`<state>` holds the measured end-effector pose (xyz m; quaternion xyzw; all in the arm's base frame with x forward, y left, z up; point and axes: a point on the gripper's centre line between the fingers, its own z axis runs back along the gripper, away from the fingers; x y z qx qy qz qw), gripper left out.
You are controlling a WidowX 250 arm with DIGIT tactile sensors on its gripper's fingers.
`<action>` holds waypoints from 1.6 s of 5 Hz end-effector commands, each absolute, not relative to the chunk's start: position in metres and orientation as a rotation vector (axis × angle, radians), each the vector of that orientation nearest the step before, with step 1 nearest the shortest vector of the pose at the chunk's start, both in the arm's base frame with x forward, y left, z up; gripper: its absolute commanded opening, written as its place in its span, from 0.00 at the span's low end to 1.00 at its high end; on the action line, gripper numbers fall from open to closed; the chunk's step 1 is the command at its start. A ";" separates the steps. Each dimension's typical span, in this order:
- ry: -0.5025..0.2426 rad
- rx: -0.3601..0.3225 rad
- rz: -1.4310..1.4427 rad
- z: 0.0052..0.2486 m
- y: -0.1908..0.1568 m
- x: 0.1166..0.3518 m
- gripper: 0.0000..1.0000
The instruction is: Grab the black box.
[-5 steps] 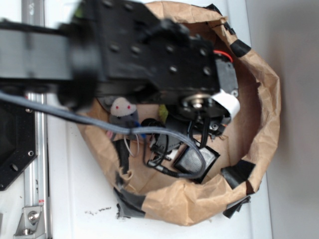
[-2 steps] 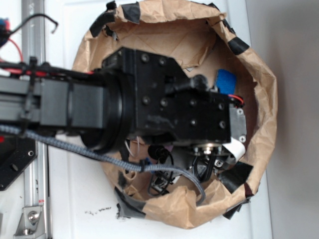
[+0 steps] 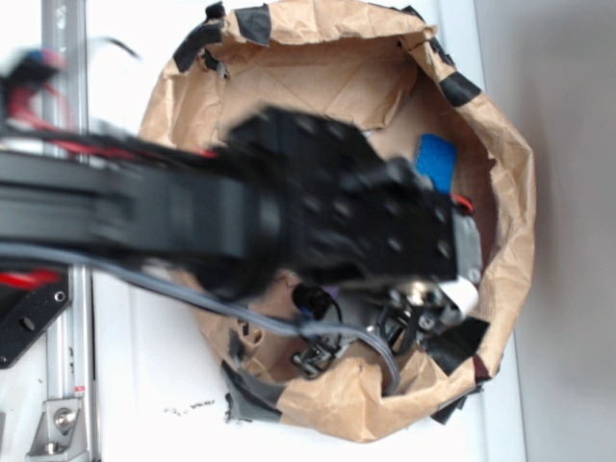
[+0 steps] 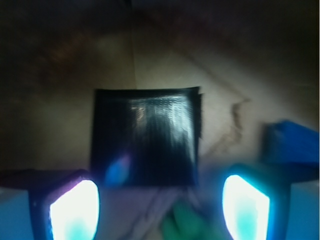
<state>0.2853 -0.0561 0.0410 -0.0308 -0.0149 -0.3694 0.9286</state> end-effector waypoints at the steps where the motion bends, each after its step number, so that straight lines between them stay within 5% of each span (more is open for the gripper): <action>1: -0.032 -0.051 -0.801 0.018 -0.080 0.301 1.00; 3: -0.100 -0.105 -0.844 0.018 -0.083 0.300 1.00; 4: -0.226 -0.126 -0.881 0.043 -0.075 0.290 1.00; 5: -0.264 -0.103 -0.860 0.060 -0.067 0.285 1.00; 8: -0.228 -0.118 -0.825 0.053 -0.083 0.306 1.00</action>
